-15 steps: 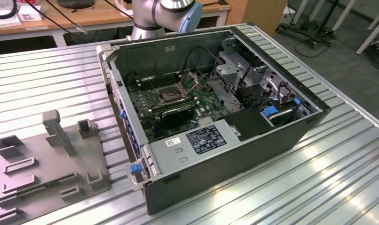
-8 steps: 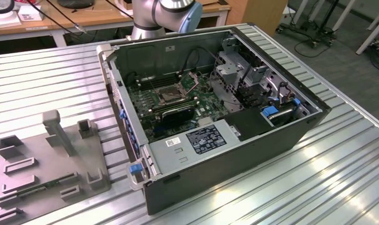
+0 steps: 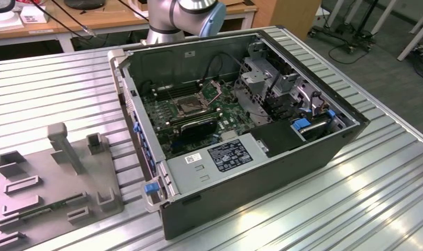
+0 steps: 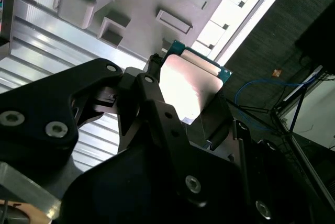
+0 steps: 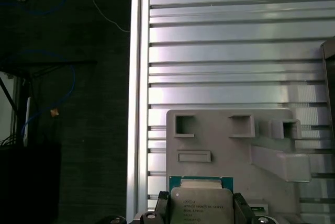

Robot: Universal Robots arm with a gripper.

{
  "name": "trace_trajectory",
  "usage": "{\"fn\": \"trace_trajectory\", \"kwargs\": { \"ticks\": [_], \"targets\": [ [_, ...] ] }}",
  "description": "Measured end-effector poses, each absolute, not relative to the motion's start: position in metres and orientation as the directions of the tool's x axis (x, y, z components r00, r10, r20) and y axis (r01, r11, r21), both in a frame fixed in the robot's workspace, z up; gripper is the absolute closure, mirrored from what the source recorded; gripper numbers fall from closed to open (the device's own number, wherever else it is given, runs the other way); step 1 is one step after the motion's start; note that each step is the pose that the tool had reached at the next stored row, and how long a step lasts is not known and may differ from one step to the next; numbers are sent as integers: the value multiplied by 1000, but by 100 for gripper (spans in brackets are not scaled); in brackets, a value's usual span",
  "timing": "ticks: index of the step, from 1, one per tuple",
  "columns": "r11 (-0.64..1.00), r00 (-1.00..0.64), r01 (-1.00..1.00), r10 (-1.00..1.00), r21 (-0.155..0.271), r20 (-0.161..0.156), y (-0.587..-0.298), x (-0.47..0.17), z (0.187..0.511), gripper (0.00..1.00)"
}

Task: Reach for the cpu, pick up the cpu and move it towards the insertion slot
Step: 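Pick up the cpu and move it towards the insertion slot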

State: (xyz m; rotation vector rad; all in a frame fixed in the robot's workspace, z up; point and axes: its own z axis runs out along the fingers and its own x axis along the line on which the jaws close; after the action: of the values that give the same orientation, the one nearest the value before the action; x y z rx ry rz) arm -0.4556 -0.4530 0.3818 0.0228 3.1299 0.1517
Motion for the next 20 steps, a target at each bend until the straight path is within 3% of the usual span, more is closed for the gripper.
{"fn": "trace_trajectory", "kwargs": {
  "ticks": [20],
  "targets": [
    [995,-1000,14,15,101,-7,-453,-456,392,45]
  ]
}}
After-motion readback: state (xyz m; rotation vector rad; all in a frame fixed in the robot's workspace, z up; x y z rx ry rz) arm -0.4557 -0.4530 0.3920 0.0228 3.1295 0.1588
